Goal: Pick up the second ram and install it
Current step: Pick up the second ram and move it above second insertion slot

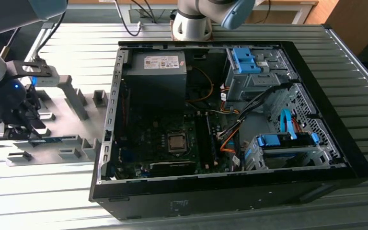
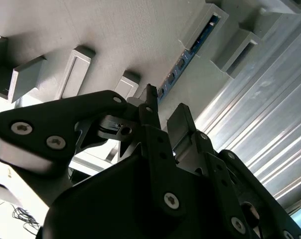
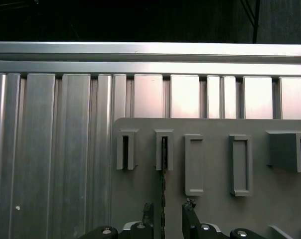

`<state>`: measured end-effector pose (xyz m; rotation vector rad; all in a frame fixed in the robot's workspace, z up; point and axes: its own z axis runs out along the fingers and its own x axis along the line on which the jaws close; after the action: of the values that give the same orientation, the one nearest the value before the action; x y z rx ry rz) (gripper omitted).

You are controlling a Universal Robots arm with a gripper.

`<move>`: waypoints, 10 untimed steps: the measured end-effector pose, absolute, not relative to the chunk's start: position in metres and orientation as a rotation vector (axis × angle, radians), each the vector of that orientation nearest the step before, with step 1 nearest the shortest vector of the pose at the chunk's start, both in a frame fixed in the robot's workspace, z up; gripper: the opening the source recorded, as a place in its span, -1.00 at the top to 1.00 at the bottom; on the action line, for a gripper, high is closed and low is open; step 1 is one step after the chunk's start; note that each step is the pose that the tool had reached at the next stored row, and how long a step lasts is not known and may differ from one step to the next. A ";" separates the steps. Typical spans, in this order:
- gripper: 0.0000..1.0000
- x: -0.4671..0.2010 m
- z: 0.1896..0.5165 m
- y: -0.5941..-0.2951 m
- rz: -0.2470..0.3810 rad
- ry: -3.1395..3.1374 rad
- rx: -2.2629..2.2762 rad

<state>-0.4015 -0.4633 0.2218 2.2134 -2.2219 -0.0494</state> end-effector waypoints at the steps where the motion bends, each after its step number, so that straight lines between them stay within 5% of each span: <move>1: 0.29 -0.401 0.221 -0.463 -0.049 -2.222 2.213; 10: 0.29 -0.401 0.211 -0.464 -0.049 -2.222 2.213</move>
<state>-0.4015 -0.4638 0.2111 2.2131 -2.2216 -0.0486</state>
